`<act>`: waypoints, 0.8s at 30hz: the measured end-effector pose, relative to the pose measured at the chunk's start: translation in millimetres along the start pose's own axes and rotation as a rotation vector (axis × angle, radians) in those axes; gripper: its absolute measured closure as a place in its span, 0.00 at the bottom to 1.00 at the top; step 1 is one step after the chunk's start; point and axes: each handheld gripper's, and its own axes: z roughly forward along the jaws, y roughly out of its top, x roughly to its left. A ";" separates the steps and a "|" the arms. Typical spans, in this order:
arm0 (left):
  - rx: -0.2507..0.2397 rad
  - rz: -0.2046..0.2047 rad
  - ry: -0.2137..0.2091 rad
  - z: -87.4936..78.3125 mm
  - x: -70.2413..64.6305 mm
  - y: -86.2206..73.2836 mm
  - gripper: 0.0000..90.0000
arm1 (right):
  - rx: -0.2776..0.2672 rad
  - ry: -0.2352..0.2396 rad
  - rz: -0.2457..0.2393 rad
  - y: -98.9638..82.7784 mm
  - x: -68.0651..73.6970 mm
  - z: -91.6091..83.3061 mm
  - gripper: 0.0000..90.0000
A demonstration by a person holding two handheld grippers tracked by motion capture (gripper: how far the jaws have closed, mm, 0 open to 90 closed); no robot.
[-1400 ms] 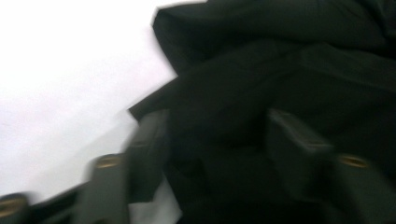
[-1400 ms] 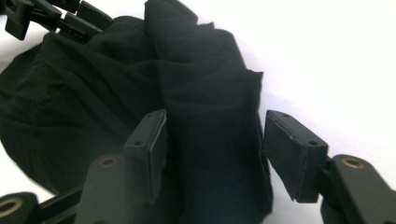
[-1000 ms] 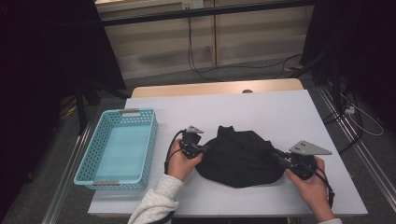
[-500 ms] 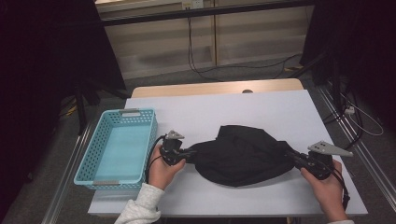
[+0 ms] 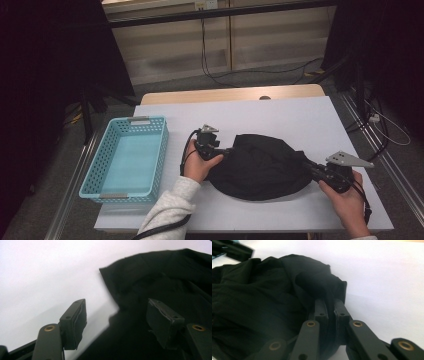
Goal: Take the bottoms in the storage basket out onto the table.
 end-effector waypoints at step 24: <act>0.054 -0.068 -0.021 -14.1 7.6 -3.4 0.98 | -0.023 -0.001 0.033 1.0 -6.1 -3.0 0.90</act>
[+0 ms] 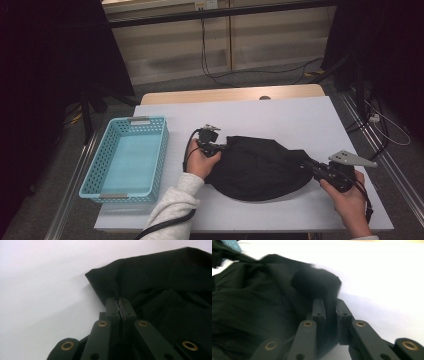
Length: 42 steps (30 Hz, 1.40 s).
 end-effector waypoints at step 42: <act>-0.086 -0.007 0.048 -83.0 15.4 -39.4 0.97 | -0.009 0.054 -0.039 9.5 22.8 19.8 0.98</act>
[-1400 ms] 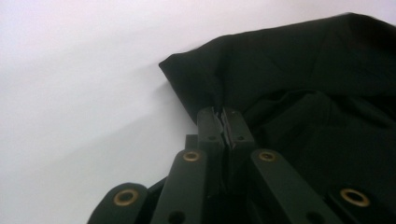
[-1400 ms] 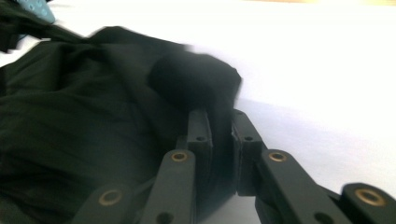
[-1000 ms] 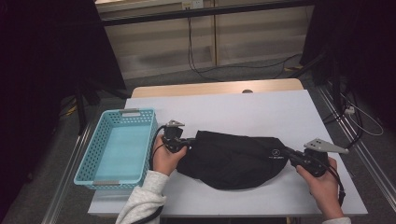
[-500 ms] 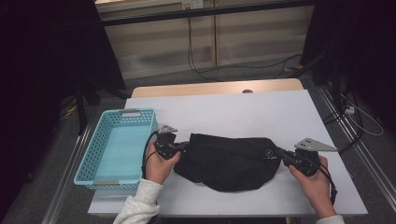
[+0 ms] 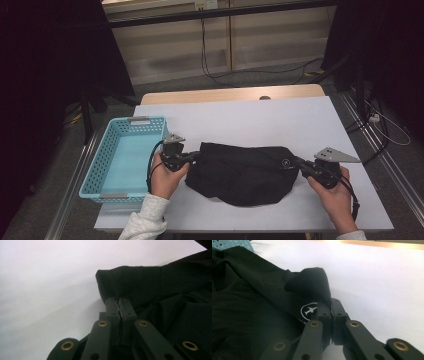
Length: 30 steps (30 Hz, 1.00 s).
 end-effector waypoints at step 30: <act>-0.038 -0.009 0.010 -10.5 2.3 11.4 0.97 | -0.029 0.027 -0.005 12.1 1.0 4.1 0.98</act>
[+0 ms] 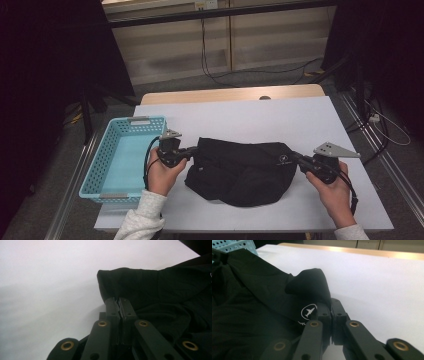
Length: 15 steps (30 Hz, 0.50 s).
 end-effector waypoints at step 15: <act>-0.002 0.005 0.001 -6.0 1.4 8.9 0.97 | -0.002 0.012 -0.011 8.2 0.9 0.9 0.98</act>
